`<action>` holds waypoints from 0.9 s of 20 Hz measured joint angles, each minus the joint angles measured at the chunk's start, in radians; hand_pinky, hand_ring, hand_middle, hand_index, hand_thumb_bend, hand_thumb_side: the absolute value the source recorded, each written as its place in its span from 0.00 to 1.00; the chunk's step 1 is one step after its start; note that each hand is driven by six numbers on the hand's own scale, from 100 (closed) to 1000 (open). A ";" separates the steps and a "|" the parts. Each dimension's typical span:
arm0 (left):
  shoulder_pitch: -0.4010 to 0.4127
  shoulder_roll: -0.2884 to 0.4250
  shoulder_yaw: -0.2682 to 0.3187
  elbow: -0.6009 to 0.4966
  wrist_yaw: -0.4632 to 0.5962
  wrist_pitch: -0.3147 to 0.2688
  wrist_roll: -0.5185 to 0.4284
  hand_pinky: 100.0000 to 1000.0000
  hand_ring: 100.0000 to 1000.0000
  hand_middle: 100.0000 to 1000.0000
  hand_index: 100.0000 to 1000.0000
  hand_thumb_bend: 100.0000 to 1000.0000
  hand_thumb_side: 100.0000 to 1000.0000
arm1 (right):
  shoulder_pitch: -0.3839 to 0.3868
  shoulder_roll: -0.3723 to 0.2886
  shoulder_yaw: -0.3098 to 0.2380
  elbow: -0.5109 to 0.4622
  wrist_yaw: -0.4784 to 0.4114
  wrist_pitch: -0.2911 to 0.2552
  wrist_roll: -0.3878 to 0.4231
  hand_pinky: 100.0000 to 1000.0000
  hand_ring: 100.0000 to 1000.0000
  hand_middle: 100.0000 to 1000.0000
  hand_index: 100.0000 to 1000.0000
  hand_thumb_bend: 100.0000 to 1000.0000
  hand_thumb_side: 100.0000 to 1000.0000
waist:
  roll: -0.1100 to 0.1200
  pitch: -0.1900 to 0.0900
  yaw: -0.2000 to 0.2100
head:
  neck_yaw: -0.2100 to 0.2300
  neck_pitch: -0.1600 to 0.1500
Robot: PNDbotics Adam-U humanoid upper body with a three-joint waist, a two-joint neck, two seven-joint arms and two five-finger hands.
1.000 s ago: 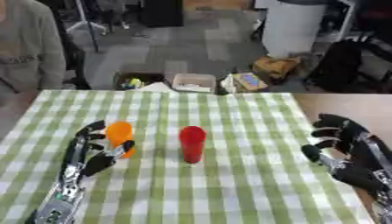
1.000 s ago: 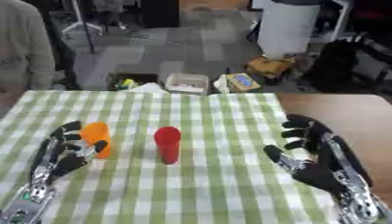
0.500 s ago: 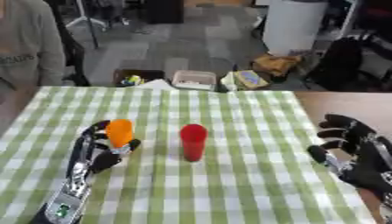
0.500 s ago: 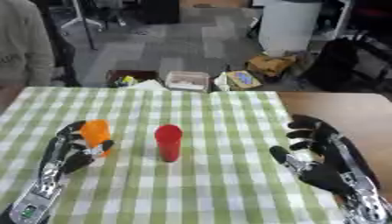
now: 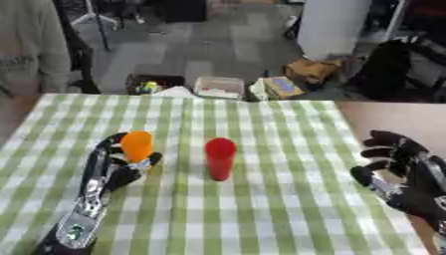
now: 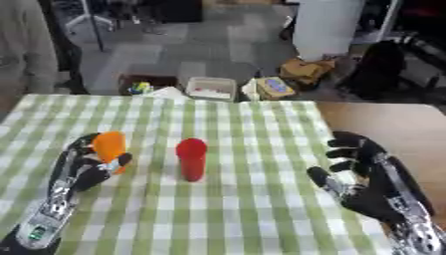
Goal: Pour the contents of one cup into another cup.
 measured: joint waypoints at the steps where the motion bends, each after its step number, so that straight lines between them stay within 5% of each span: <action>1: -0.003 0.001 0.000 0.003 -0.004 -0.001 0.000 0.53 0.64 0.66 0.79 0.76 0.35 | 0.000 0.000 0.000 0.000 0.000 0.000 0.001 0.58 0.69 0.69 0.82 0.56 0.26 | 0.000 0.001 -0.003 | 0.001 -0.001; 10: -0.015 0.004 0.000 0.015 -0.049 0.000 -0.018 0.40 0.45 0.43 0.62 0.29 0.10 | 0.000 0.000 0.000 0.000 -0.001 0.000 0.003 0.58 0.69 0.69 0.82 0.56 0.26 | 0.001 0.002 -0.005 | 0.004 -0.004; 18: 0.006 0.009 -0.001 -0.007 -0.037 -0.008 0.017 0.37 0.34 0.29 0.50 0.12 0.04 | 0.000 0.000 0.000 0.000 -0.001 -0.002 0.005 0.58 0.69 0.69 0.82 0.56 0.26 | 0.003 -0.001 0.000 | 0.003 -0.004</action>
